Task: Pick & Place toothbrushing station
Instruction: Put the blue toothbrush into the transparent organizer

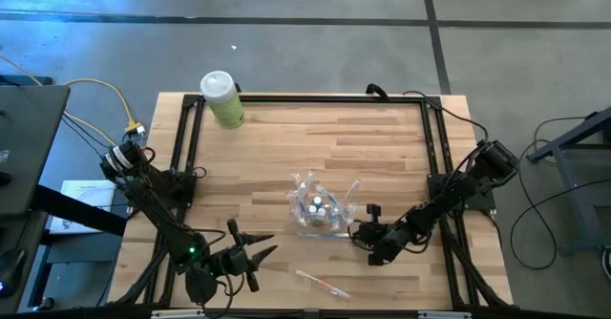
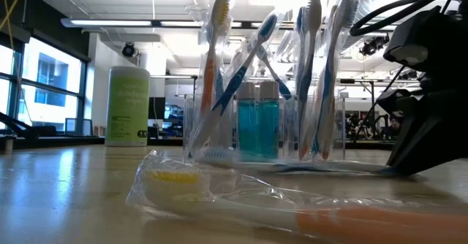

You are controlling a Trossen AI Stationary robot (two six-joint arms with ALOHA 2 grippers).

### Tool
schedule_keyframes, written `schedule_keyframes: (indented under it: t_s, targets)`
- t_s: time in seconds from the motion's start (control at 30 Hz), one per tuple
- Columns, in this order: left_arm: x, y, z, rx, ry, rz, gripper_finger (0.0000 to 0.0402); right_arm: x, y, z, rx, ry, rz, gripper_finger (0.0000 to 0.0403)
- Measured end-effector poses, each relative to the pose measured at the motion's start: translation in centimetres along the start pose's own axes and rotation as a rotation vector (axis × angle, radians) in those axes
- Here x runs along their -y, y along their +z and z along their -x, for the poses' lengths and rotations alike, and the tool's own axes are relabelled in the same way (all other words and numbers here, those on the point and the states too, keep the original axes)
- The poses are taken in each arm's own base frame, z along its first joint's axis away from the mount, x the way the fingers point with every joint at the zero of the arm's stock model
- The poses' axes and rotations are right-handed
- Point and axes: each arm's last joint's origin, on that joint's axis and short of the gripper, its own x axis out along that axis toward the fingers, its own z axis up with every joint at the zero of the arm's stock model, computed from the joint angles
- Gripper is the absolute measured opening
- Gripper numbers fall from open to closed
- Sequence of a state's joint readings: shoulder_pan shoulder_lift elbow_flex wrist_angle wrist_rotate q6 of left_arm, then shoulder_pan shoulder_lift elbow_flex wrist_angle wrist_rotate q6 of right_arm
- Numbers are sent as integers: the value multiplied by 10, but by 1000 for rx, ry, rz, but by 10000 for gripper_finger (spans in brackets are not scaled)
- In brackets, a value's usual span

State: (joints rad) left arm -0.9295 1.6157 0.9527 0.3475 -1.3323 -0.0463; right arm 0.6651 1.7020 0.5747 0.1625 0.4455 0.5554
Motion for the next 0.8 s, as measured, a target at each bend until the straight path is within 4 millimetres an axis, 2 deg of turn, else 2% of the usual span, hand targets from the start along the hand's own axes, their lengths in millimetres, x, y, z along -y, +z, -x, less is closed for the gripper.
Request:
schedule_keyframes:
  t_s: [0.2,0.37,0.5,0.8]
  targets:
    - [0,0,0,0,0,0,121,0,0,2,-1,1,5,7]
    - [0,0,0,0,0,0,121,-3,-2,15,-31,23,14,4]
    - [0,-1,0,-2,-1,-2,121,-9,-3,34,-32,79,35,2]
    - [1,-1,-1,-8,-58,-6,121,-24,9,81,179,137,85,1]
